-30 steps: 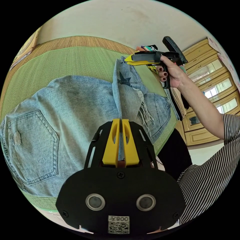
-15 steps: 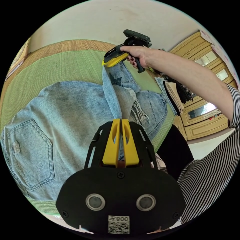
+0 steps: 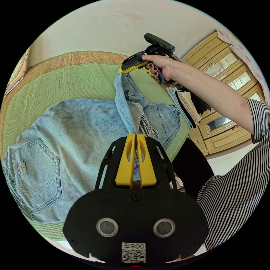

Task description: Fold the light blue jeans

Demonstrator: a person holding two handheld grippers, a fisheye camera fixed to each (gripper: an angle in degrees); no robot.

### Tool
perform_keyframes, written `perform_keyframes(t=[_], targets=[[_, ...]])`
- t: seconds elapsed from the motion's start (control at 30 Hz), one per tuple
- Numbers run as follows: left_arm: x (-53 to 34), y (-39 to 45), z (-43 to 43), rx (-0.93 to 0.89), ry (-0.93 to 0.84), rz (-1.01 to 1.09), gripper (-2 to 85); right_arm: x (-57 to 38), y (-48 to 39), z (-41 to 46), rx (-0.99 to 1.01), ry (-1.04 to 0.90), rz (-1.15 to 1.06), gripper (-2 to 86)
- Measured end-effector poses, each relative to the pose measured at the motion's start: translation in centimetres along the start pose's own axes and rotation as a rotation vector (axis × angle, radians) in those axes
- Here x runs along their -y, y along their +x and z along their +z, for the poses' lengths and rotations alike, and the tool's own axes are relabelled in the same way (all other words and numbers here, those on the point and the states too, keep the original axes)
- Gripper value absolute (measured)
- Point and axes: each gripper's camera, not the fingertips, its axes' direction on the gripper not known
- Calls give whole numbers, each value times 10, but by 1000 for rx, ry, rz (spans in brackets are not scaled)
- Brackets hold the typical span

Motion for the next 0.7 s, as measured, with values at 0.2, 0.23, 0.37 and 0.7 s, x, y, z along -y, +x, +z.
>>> perform_keyframes(t=[0.2,0.23,0.37,0.7], targets=[[4,29,16,-5,-49,118,10,-124,12,-125,4,151,-37,1],[4,35,23,-3,-75,144,10,-138,14,-134,8,160,-36,1],[7,52,54,31,-170,195,10,-234,37,-175,37,220,36,1],[31,79,137,172,-378,247,14,-376,114,-154,188,178,326,1]])
